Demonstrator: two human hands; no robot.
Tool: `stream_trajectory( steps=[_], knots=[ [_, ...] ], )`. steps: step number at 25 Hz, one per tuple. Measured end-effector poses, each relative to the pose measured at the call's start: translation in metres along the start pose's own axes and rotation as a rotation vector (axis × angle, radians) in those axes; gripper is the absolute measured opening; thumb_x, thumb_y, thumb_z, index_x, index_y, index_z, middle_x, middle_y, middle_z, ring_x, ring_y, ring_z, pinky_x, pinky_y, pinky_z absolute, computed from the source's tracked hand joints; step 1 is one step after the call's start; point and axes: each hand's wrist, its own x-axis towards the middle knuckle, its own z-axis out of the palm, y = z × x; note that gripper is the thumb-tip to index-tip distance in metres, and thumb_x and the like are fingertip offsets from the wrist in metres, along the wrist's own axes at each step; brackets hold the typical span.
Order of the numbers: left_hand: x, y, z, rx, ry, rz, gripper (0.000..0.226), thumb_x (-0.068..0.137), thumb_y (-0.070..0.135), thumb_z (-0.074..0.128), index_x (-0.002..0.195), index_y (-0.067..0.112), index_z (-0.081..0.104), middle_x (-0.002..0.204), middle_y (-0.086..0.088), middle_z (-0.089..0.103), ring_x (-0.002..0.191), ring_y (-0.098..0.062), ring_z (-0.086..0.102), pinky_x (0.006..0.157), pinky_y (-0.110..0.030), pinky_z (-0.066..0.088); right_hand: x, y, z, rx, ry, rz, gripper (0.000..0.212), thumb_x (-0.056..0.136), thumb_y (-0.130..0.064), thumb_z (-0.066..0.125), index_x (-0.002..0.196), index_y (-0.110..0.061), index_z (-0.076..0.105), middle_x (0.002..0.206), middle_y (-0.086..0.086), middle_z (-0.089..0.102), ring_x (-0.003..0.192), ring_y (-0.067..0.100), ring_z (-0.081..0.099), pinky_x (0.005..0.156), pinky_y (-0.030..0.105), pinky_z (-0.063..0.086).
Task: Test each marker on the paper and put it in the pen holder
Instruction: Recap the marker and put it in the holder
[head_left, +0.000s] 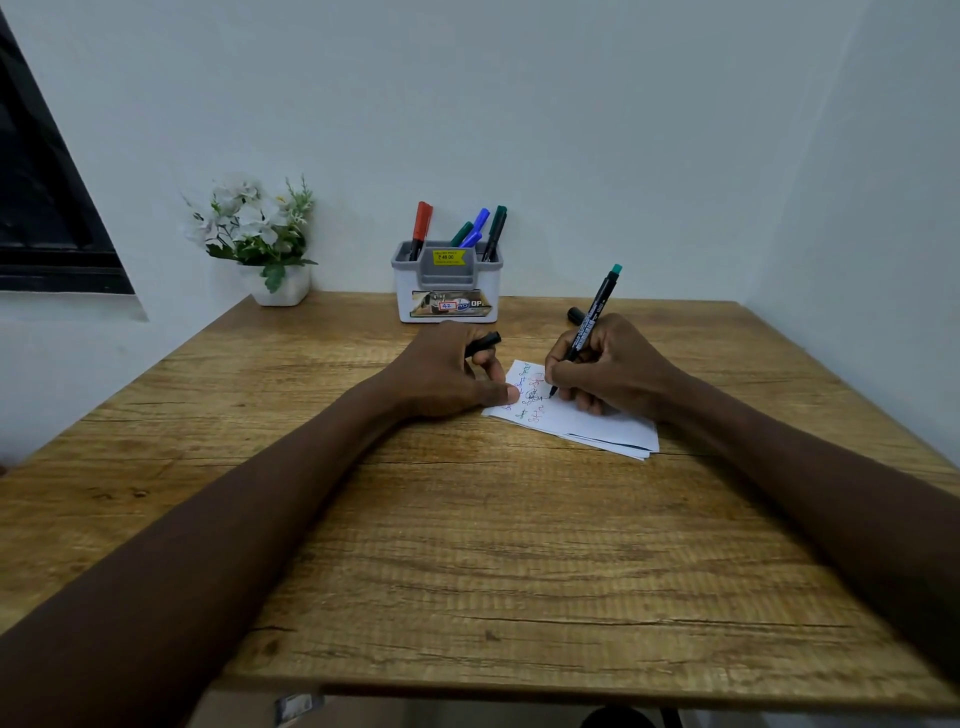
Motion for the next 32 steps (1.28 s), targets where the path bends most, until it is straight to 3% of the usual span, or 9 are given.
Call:
stream_trajectory(
  steps=[4,8,11,13,15,23,28,32],
  knots=[
    [0.0017,-0.0034,0.0002,0.007,-0.017,-0.001,0.039,0.08,0.034,0.084,0.084,0.001,0.063,0.085,0.01,0.073,0.067,0.015,0.059,0.064,-0.018,0.042,0.0003,-0.0009,0.0017,-0.017,-0.01,0.005,0.014,0.094,-0.007,0.069,0.087,0.004,0.072,0.065,0.012,0.072,0.045,0.016,0.058,0.042,0.024,0.048],
    [0.003,-0.0037,0.0006,0.009,-0.008,-0.003,0.042,0.079,0.036,0.085,0.088,0.0,0.066,0.082,0.012,0.07,0.068,0.011,0.06,0.065,-0.021,0.044,0.0026,0.0015,0.0015,0.003,0.029,0.014,0.015,0.094,-0.009,0.069,0.086,0.003,0.072,0.068,0.014,0.074,0.047,0.019,0.059,0.045,0.027,0.051],
    [0.0025,-0.0035,0.0007,0.024,0.006,0.023,0.035,0.077,0.038,0.086,0.074,0.013,0.061,0.086,0.005,0.074,0.072,-0.004,0.062,0.067,-0.031,0.051,0.0016,-0.001,0.0043,-0.021,0.015,-0.005,0.014,0.094,-0.01,0.069,0.086,0.002,0.072,0.067,0.013,0.074,0.046,0.019,0.058,0.044,0.028,0.049],
    [0.0017,-0.0027,0.0002,0.027,0.01,0.022,0.037,0.077,0.038,0.086,0.069,0.019,0.055,0.088,0.003,0.075,0.069,-0.001,0.061,0.068,-0.031,0.052,0.0008,-0.0018,0.0046,-0.025,0.015,-0.018,0.014,0.094,-0.009,0.068,0.085,0.002,0.072,0.066,0.012,0.073,0.044,0.019,0.056,0.041,0.026,0.047],
    [0.0016,-0.003,0.0002,0.012,0.006,0.018,0.036,0.077,0.036,0.086,0.072,0.017,0.055,0.085,0.006,0.074,0.064,0.007,0.06,0.067,-0.027,0.049,0.0,-0.0006,0.0024,-0.015,0.035,-0.006,0.015,0.093,-0.008,0.067,0.083,0.002,0.072,0.064,0.011,0.072,0.045,0.021,0.057,0.043,0.026,0.047],
    [0.0032,-0.0038,0.0011,-0.008,-0.009,0.002,0.036,0.078,0.035,0.086,0.076,0.01,0.059,0.084,0.009,0.074,0.065,0.013,0.06,0.066,-0.022,0.045,0.0003,-0.0003,0.0046,-0.011,0.084,0.02,0.016,0.094,-0.009,0.068,0.081,0.0,0.072,0.065,0.011,0.074,0.045,0.022,0.059,0.045,0.028,0.05],
    [0.0022,-0.0031,0.0005,0.001,-0.015,0.006,0.037,0.079,0.035,0.085,0.074,0.016,0.055,0.086,0.008,0.074,0.063,0.014,0.059,0.065,-0.022,0.044,0.0014,-0.0009,0.0043,-0.008,0.072,0.035,0.016,0.094,-0.008,0.068,0.082,0.002,0.072,0.064,0.011,0.073,0.044,0.02,0.059,0.044,0.027,0.05],
    [0.0016,-0.003,-0.0004,0.0,-0.004,0.006,0.038,0.078,0.036,0.085,0.071,0.018,0.052,0.089,0.006,0.075,0.071,0.004,0.062,0.069,-0.026,0.048,0.0018,-0.0008,0.0037,-0.004,0.093,0.043,0.016,0.093,-0.008,0.068,0.081,0.002,0.072,0.066,0.013,0.073,0.044,0.02,0.061,0.044,0.027,0.05]
  ],
)
